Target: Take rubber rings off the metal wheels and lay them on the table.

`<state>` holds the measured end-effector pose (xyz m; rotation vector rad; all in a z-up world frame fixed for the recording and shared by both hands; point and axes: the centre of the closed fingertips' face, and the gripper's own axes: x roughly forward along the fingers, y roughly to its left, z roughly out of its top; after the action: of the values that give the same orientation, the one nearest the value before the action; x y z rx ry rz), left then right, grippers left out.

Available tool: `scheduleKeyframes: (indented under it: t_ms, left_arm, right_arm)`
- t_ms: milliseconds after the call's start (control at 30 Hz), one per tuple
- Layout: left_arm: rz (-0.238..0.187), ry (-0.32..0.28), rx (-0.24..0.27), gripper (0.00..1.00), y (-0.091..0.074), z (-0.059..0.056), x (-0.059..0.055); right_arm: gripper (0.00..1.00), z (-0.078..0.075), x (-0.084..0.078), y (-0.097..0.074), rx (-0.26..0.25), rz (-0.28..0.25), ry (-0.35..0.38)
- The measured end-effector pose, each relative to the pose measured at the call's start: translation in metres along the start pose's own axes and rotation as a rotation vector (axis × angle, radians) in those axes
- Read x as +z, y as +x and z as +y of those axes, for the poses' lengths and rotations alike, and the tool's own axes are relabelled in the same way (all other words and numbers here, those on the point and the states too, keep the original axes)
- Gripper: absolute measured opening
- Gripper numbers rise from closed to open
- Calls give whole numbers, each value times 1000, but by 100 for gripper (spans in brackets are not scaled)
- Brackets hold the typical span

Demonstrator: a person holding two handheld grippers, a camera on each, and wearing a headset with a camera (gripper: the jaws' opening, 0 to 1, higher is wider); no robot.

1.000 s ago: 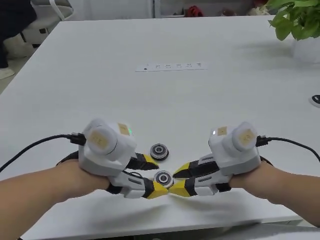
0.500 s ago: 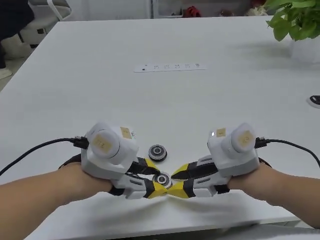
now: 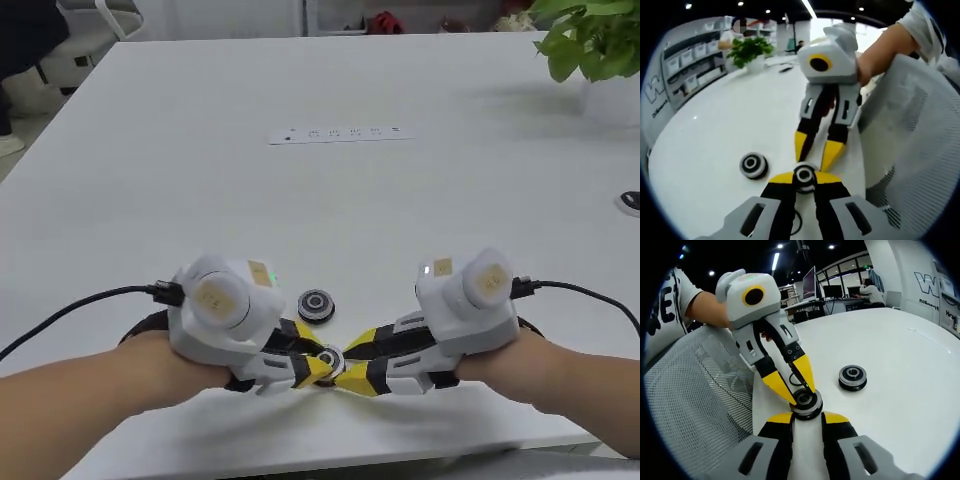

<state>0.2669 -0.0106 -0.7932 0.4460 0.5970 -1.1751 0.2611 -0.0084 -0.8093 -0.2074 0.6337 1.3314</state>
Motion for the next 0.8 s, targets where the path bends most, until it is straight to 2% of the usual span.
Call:
scheduleKeyframes:
  t_ms: [533, 800]
  left_arm:
    - [-2, -19, 18, 14, -3, 0, -2]
    - [1, -25, 27, 14, -2, 0, -3]
  right_arm:
    - [16, 1, -1, 1, -7, 11, -53]
    - [6, -1, -4, -2, -9, 15, -46]
